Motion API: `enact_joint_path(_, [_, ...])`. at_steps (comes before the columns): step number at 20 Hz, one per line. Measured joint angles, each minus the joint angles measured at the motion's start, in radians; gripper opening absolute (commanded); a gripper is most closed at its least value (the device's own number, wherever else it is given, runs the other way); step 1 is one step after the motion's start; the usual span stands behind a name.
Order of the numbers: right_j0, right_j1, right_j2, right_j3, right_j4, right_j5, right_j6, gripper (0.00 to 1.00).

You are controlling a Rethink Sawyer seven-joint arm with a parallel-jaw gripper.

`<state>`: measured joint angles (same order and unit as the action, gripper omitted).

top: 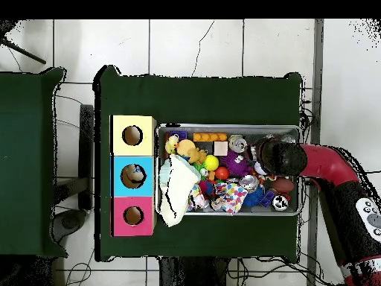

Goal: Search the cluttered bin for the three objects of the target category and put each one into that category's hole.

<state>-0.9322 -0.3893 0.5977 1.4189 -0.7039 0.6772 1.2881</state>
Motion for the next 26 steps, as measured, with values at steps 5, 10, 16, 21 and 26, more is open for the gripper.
enact_joint_path(5, [0.001, 0.023, 0.0, 0.0, -0.011, 0.0, 0.0, 1.0])
enact_joint_path(10, [0.0, 0.034, 0.0, 0.0, -0.012, 0.0, 0.0, 1.0])
enact_joint_path(16, [0.004, 0.04, 0.0, -0.012, -0.013, 0.0, 0.0, 1.0])
enact_joint_path(21, [0.009, 0.046, 0.0, -0.031, -0.014, 0.0, 0.0, 1.0])
enact_joint_path(26, [0.01, 0.048, -0.001, -0.039, -0.014, 0.0, 0.0, 0.0])
